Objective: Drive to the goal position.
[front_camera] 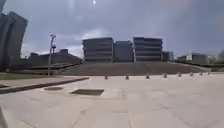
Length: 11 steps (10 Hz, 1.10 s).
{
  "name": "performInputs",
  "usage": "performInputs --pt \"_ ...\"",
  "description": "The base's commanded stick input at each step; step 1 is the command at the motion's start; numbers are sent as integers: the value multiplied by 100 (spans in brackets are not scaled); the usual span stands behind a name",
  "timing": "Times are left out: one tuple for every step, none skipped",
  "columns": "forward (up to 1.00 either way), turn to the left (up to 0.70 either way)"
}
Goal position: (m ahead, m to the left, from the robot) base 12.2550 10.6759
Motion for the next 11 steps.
performInputs --pt "100 0" --pt "100 -37" --pt "100 -31" --pt "100 -1" --pt "100 0" --pt "100 0" --pt "100 0" --pt "100 0" --pt "100 0" --pt "100 0" --pt "100 0"
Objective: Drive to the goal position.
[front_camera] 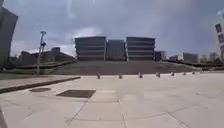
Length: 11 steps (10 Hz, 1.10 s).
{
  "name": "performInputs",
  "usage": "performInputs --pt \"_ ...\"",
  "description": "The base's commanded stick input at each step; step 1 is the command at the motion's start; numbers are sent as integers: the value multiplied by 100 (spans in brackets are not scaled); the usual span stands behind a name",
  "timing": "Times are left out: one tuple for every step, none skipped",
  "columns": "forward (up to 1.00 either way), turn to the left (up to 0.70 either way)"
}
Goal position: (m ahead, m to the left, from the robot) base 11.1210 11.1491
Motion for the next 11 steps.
performInputs --pt "100 0" --pt "100 0" --pt "100 0" --pt "100 0" --pt "100 0" --pt "100 0" --pt "100 0" --pt "100 0" --pt "100 0" --pt "91 0" --pt "32 0"
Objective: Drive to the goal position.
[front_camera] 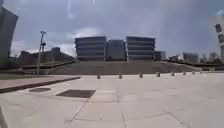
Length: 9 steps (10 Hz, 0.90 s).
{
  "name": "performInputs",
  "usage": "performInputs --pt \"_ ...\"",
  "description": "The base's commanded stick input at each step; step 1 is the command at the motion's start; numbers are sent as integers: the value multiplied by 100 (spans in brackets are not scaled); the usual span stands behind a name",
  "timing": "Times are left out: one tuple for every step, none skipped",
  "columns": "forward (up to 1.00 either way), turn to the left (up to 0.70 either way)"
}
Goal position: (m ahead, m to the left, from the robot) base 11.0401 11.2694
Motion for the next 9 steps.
performInputs --pt "0 0" --pt "0 0" --pt "21 0" --pt "76 0" --pt "100 0" --pt "100 0" --pt "100 0" --pt "100 0" --pt "100 0"
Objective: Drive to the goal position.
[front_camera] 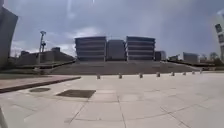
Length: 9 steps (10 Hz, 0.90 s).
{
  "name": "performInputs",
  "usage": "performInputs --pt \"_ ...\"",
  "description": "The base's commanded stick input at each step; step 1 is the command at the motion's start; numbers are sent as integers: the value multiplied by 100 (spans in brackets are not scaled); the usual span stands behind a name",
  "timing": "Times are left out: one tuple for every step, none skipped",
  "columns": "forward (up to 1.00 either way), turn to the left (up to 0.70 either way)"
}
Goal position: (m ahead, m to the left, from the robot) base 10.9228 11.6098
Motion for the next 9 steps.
performInputs --pt "100 0" --pt "100 0" --pt "100 0" --pt "100 0" --pt "100 0" --pt "100 0" --pt "100 0" --pt "100 0" --pt "100 0"
